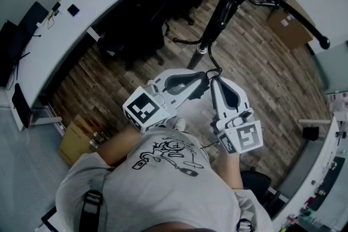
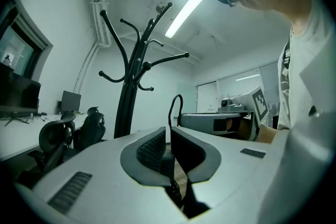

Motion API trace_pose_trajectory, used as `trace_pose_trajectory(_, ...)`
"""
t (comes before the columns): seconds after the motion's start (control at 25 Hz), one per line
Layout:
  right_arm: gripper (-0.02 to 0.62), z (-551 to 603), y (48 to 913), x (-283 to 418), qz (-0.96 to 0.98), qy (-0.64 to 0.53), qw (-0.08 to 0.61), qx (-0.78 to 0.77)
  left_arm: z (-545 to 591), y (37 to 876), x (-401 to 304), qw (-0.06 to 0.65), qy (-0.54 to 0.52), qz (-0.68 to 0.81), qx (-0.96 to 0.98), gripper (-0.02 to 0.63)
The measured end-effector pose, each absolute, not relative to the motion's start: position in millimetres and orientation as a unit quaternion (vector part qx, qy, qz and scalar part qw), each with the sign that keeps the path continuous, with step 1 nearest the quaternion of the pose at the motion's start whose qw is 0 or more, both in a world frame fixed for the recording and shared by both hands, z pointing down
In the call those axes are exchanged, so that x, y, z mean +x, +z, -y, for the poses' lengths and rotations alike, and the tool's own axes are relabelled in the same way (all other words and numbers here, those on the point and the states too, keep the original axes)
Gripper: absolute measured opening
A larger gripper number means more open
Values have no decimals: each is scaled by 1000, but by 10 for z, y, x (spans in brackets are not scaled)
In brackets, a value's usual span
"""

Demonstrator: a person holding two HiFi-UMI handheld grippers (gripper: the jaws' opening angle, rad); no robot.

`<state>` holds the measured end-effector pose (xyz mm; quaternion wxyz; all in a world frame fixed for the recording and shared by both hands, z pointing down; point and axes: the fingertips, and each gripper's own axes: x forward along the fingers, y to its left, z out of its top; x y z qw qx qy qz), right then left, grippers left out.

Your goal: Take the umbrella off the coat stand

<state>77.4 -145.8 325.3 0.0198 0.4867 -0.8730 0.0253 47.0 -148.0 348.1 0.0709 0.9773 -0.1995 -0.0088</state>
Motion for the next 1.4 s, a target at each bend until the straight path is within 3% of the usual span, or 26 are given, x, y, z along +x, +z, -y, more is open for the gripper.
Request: trace_pose_trajectory(1.4, 11, 1245, 3547, 1058, 856, 37, 44, 513, 1498, 3643, 114, 95, -14, 255, 962, 26)
